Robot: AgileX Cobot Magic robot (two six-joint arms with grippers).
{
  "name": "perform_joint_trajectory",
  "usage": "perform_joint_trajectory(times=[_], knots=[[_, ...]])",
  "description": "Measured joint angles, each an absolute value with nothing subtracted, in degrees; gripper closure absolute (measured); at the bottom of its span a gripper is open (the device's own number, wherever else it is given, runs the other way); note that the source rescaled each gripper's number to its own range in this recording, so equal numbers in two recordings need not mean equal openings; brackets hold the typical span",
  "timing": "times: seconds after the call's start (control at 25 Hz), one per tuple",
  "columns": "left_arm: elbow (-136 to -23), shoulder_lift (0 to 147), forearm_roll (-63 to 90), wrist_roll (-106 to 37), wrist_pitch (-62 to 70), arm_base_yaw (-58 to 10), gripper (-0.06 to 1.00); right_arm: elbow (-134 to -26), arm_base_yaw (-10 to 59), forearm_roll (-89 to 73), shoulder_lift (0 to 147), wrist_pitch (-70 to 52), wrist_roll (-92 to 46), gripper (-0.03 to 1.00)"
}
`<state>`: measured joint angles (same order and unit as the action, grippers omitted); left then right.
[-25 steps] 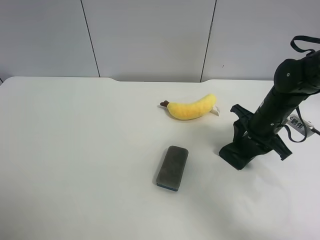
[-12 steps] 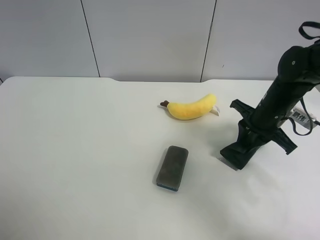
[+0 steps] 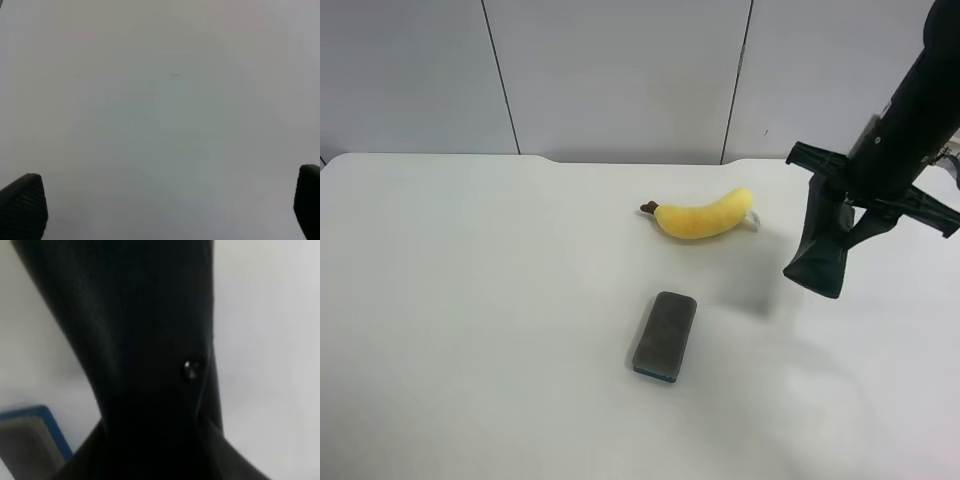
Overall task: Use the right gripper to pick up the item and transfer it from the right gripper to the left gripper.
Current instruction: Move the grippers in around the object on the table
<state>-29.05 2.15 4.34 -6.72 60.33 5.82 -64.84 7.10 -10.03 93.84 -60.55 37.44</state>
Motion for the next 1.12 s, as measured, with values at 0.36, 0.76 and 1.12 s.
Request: perform_joint_trajectory(times=[0.36,0.76,1.12], knots=[[-29.05,2.15,4.34,-6.72,60.33,5.82,-0.06,-68.29,7.1,-13.03,88.55,-64.43,10.49,0.93],[-29.05,2.15,4.34,-6.72,60.33,5.82,-0.06,-68.36,10.02,-18.98,86.79,-66.7,-11.13,0.94],[-29.05,2.15,4.34,-6.72,60.33,5.82,-0.06,-68.36,21.02,-19.37,86.79,-66.57,-22.9,0.94]])
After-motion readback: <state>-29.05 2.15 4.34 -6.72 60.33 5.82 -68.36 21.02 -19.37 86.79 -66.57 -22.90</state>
